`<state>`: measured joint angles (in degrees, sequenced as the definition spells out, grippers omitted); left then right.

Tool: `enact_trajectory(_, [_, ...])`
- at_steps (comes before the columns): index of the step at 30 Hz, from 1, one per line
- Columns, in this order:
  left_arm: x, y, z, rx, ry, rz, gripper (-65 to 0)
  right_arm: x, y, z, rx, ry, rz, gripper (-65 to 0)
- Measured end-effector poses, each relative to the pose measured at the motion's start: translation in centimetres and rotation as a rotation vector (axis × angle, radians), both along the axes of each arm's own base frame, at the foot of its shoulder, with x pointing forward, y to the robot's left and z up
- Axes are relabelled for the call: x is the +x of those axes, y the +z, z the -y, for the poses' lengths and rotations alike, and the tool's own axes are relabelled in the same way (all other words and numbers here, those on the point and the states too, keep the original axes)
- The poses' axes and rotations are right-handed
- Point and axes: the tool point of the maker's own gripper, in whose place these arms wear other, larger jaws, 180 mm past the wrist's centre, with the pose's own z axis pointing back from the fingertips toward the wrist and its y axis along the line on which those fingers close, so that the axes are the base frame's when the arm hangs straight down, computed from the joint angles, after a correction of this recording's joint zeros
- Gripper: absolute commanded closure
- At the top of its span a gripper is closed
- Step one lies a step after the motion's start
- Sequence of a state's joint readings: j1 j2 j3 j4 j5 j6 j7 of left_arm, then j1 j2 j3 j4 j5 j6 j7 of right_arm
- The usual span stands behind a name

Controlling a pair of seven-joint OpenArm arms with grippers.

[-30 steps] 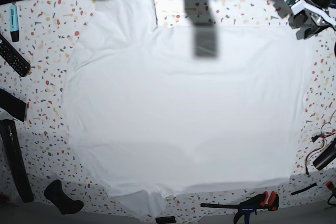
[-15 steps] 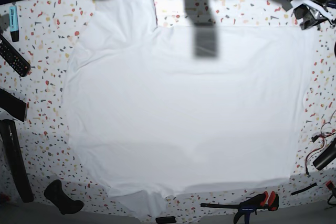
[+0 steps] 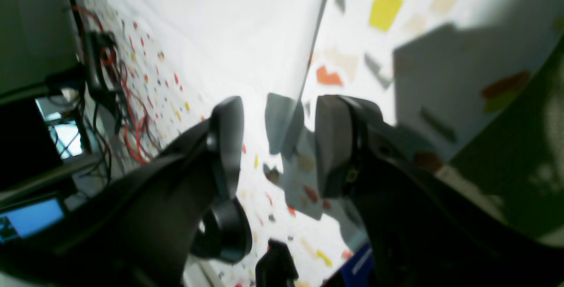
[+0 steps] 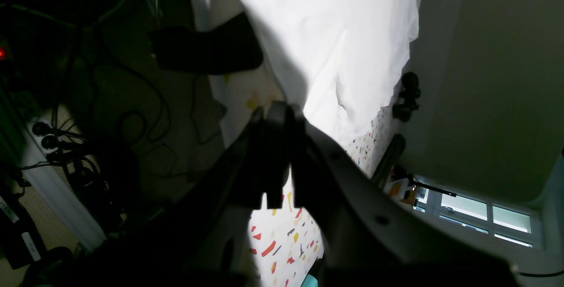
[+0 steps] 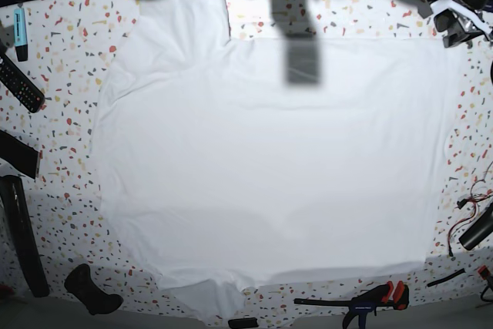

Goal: Fold the T-shirt properly
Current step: 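Move the left gripper down over the shirt's shoulder edge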

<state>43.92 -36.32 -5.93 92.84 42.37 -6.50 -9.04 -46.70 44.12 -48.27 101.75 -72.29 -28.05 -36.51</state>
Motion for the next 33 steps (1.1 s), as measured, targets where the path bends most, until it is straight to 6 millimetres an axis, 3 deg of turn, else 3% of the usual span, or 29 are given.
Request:
enact_trajectory(11, [1.6,-0.2,-0.2,-0.023,-0.010,0.023,-24.9,0.0,0.0,0.0,-0.001,-0.001,0.000,0.0])
enact_trajectory(15, [2.1,-1.4,-0.9,-0.079,0.013,0.003,-24.6,0.0,0.0,-0.1,0.001,0.004,0.000,0.0])
enact_trajectory(17, [1.7,-1.8,-0.9,-0.112,0.012,-0.006,-19.3,0.0,0.0,0.0,0.001,0.003,0.000,0.0])
enact_trajectory(20, [1.1,-2.0,-0.7,-0.131,0.004,-0.016,-2.1,0.0,0.0,-0.1,0.002,0.003,0.000,0.0])
enact_trajectory(21, [1.1,-1.9,-0.4,-0.143,-0.008,-0.011,0.0,0.0,0.0,-0.1,0.001,0.004,0.000,0.0])
enact_trajectory(26, [1.2,-1.3,1.1,-0.203,-0.069,0.015,0.0,0.0,0.0,-0.1,0.002,0.004,0.001,0.0])
enact_trajectory(33, [1.1,-1.2,1.3,-0.212,-0.077,0.015,0.0,0.0,0.0,0.0,-0.002,0.003,0.003,0.0])
